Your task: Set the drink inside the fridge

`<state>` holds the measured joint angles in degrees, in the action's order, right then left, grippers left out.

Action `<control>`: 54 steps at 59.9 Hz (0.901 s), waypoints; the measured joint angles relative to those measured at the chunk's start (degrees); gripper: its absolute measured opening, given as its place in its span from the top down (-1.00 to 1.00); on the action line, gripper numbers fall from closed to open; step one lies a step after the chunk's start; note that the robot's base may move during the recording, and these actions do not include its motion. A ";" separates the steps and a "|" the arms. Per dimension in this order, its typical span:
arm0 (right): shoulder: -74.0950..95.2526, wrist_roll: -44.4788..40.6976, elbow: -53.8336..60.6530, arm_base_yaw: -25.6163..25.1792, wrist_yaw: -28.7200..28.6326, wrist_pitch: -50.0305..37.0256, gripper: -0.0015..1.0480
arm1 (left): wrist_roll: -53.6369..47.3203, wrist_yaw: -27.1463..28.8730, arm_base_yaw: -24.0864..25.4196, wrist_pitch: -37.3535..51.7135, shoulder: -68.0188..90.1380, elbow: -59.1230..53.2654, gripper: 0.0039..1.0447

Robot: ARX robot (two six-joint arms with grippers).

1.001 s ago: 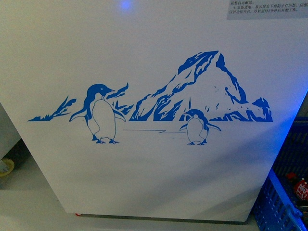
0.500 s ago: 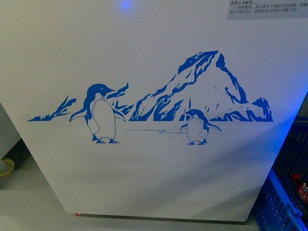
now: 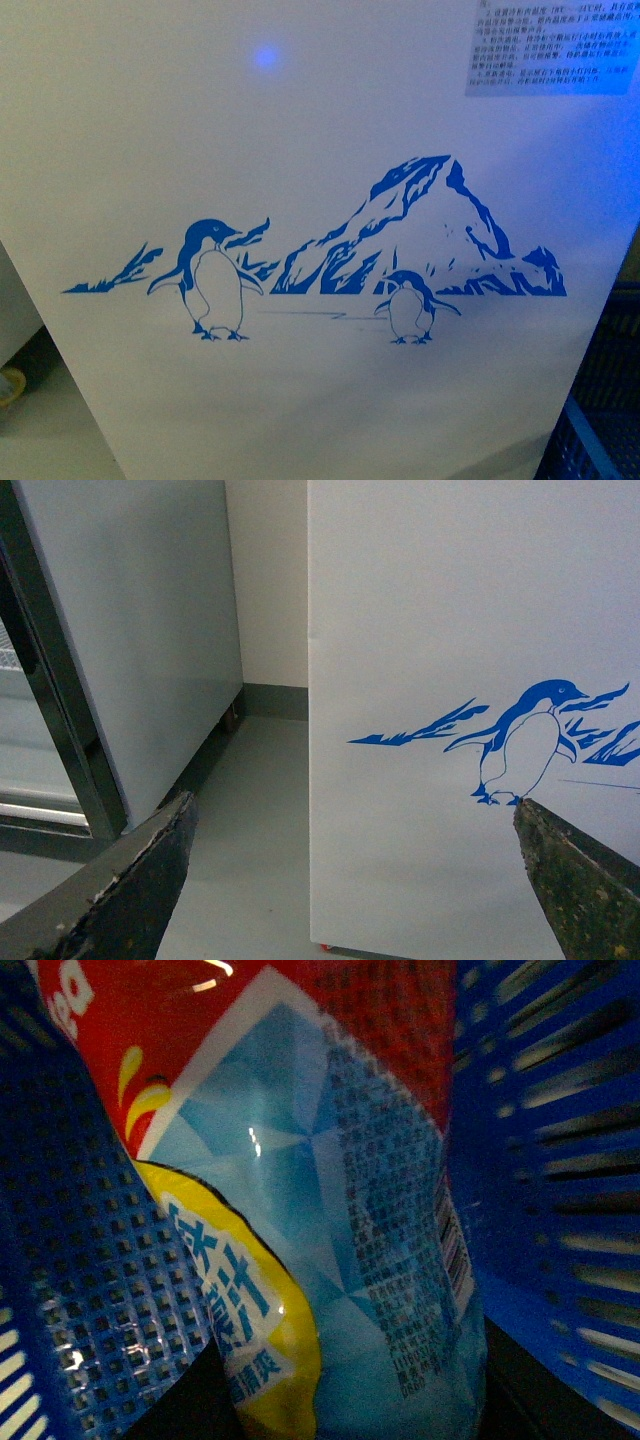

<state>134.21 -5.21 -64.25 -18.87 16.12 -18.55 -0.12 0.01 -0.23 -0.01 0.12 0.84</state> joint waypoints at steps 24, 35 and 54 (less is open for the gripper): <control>-54.21 11.67 26.23 -0.42 -14.97 5.18 0.20 | 0.00 0.00 0.00 0.00 0.00 0.00 -0.85; -73.18 15.67 27.41 1.38 -16.68 11.17 0.20 | 0.00 0.00 0.00 0.00 0.00 0.00 -0.85; -99.71 18.99 30.03 11.08 -11.47 21.07 0.20 | 0.00 0.00 0.00 0.00 0.00 0.00 -0.85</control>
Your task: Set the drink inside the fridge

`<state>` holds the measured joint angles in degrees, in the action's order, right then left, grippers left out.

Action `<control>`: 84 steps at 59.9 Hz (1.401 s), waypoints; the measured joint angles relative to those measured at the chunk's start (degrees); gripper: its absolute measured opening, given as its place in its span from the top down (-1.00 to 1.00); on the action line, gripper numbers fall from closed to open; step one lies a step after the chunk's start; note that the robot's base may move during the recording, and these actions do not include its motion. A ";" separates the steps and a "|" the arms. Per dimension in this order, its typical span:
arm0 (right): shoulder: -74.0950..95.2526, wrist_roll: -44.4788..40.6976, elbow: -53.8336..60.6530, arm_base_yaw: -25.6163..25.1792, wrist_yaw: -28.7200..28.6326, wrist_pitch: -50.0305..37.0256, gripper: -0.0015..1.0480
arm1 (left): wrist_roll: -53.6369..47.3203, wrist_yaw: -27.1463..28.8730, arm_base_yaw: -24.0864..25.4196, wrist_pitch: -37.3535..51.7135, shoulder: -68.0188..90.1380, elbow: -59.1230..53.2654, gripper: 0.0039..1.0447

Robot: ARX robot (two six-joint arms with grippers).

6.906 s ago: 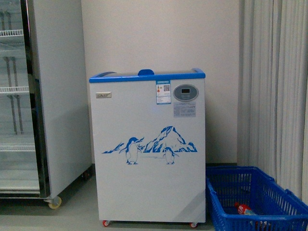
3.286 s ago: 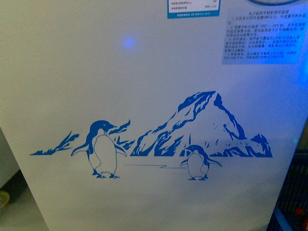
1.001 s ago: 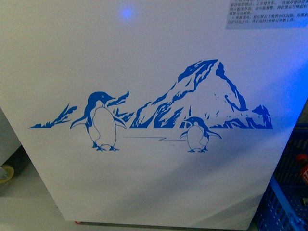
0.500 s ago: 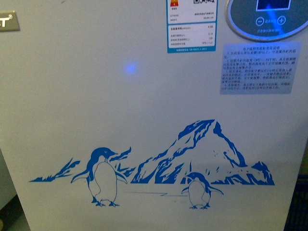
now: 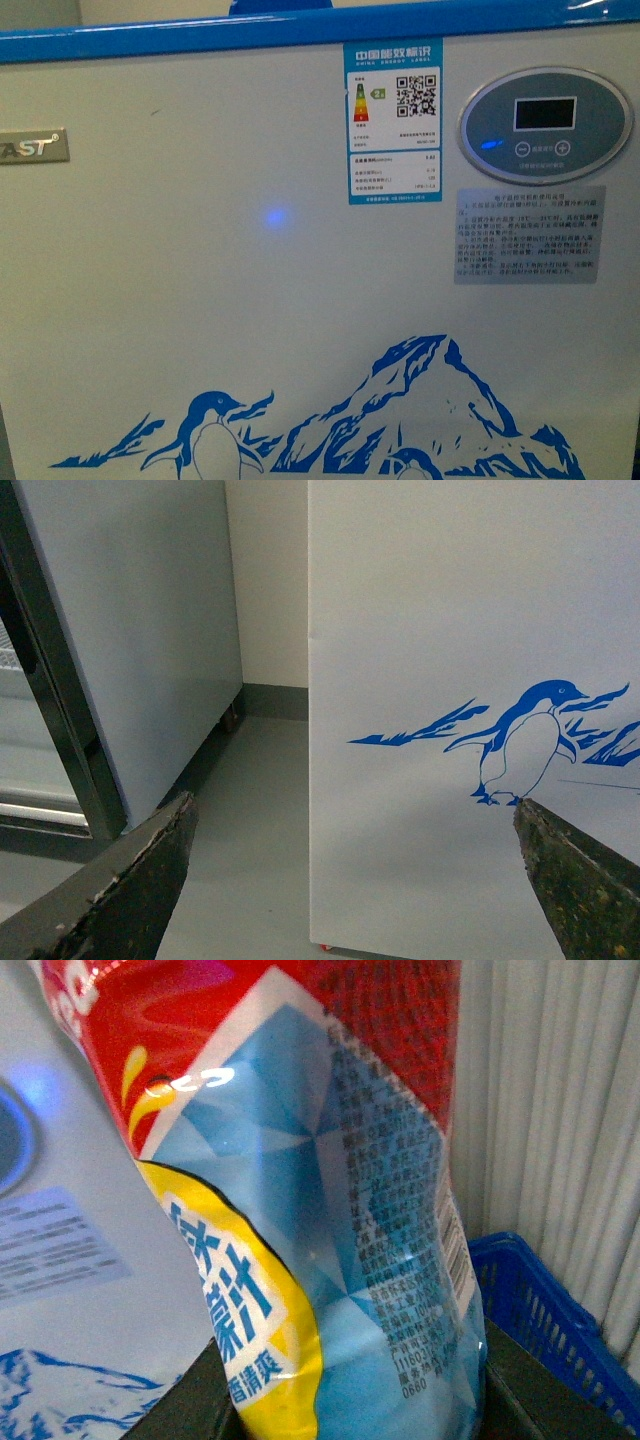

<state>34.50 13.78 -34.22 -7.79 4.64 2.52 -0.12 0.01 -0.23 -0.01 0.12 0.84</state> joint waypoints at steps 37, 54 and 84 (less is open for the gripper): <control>-14.71 -0.13 8.90 -3.48 -2.89 -3.41 0.21 | 0.00 -0.02 0.00 0.00 0.00 0.00 -0.85; -15.34 0.72 10.62 -4.22 -4.79 -3.32 0.21 | 0.00 0.00 0.00 0.00 0.00 0.00 -0.85; -15.76 1.29 10.62 -4.33 -4.68 -3.32 0.22 | 0.00 0.00 0.00 0.00 0.00 0.00 -0.85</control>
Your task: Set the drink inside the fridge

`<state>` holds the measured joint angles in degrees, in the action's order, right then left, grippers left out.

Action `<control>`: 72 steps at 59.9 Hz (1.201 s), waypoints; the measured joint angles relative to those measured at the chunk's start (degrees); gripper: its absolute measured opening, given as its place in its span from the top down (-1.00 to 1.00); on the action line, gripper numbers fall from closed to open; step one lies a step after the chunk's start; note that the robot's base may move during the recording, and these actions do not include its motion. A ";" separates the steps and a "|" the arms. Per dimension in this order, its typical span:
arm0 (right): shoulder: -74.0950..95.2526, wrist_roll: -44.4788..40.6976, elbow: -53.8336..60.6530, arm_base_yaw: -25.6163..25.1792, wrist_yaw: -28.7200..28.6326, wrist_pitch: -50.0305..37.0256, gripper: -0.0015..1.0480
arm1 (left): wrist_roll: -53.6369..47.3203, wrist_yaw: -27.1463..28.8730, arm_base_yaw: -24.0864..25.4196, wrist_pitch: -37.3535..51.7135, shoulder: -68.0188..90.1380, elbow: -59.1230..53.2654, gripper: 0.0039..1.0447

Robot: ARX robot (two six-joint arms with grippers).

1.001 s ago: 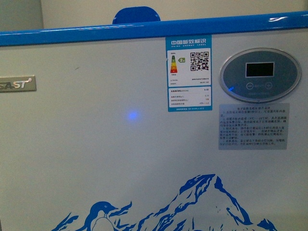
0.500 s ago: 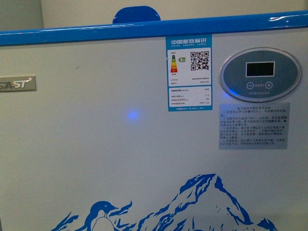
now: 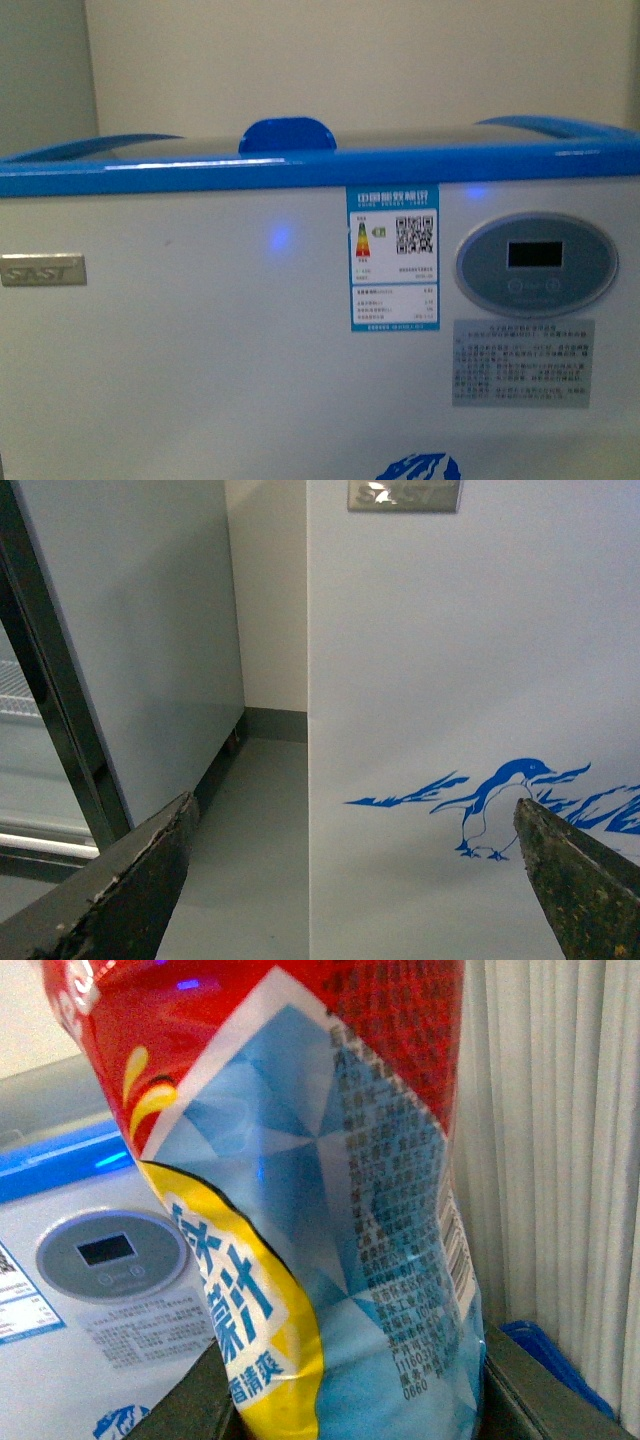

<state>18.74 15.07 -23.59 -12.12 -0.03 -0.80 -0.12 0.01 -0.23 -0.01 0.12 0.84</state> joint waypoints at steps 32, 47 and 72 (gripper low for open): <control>-0.02 0.20 -0.22 -0.02 0.00 -0.02 0.22 | 0.00 0.00 0.00 0.00 0.00 0.00 -0.85; -0.02 0.20 -0.22 -0.02 0.04 -0.02 0.22 | 7.76 -5.11 1.84 0.87 6.93 1.86 -0.85; -0.02 0.20 -0.22 -0.04 -0.02 -0.02 0.22 | -11.78 -20.96 -5.29 31.52 70.86 41.51 -0.85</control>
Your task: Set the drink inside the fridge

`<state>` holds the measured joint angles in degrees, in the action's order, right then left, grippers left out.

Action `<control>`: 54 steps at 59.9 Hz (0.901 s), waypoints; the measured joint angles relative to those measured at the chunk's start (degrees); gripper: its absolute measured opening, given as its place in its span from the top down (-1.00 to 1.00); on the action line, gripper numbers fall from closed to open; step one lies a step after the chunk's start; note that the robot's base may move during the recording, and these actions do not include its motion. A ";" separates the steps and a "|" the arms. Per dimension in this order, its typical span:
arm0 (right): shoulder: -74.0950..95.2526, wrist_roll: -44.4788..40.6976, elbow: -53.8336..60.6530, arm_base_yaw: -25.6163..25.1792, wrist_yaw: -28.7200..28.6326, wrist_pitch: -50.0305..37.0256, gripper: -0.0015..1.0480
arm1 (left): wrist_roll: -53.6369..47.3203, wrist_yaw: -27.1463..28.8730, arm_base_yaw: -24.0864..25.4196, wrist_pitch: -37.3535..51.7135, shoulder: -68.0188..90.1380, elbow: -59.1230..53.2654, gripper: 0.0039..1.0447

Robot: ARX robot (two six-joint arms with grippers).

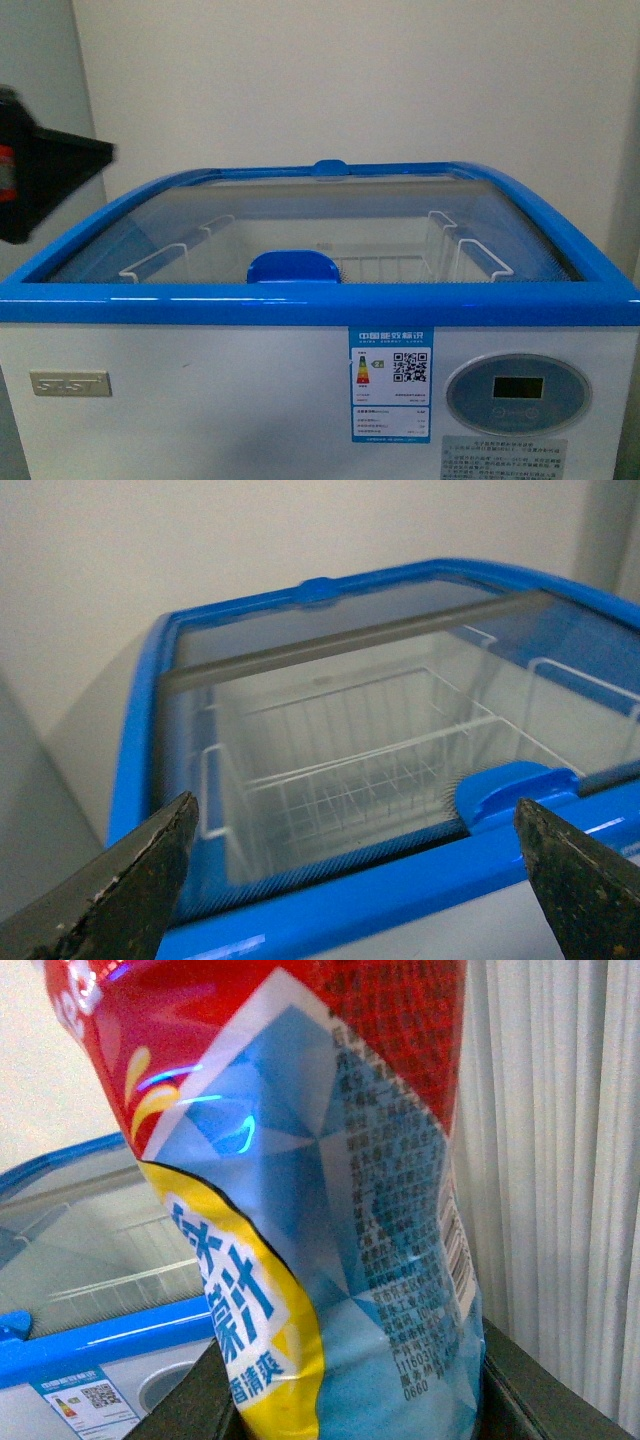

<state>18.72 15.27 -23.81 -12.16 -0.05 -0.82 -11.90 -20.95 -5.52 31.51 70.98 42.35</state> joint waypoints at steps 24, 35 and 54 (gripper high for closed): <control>0.00 0.00 0.00 0.00 0.00 0.00 0.22 | -41.22 -8.22 -8.20 -21.88 20.15 26.14 -0.85; 0.00 0.00 0.00 0.00 0.00 0.00 0.22 | -49.70 -8.46 -8.20 -27.21 27.89 33.81 -0.85; 0.00 0.00 0.00 0.00 0.00 0.00 0.22 | -54.99 -10.71 -8.55 -32.13 34.93 41.03 -0.85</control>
<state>18.72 15.27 -23.81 -12.16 -0.05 -0.82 -66.89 -31.66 -14.06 -0.62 105.91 83.37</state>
